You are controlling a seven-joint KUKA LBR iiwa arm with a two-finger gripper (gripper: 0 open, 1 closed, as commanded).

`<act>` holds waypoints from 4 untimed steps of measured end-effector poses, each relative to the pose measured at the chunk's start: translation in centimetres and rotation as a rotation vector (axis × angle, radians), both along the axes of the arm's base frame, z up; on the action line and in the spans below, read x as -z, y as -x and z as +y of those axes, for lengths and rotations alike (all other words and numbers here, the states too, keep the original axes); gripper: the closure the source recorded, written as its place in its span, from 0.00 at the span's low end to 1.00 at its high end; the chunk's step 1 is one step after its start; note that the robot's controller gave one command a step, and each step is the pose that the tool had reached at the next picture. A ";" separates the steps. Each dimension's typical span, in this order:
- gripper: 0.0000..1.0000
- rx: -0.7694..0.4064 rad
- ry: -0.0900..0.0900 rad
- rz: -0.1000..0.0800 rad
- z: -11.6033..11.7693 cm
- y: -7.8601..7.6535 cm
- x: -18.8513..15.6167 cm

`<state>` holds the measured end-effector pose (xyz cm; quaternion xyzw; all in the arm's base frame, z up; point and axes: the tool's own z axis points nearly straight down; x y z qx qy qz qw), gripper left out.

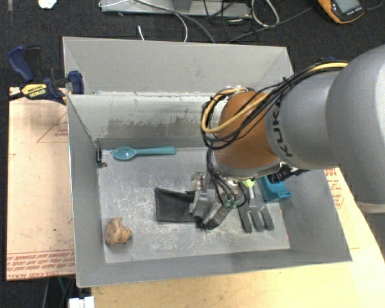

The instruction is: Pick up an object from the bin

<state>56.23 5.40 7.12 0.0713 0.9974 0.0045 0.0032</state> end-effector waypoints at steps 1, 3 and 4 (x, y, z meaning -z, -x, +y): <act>1.00 0.000 0.000 0.000 0.0 0.0 0.0; 1.00 0.043 -0.001 0.002 -0.1 -0.6 -10.6; 1.00 0.045 -0.001 0.008 1.6 0.4 -15.7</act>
Offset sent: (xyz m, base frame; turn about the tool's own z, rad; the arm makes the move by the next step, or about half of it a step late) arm 0.0045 0.0043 0.1327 -0.0257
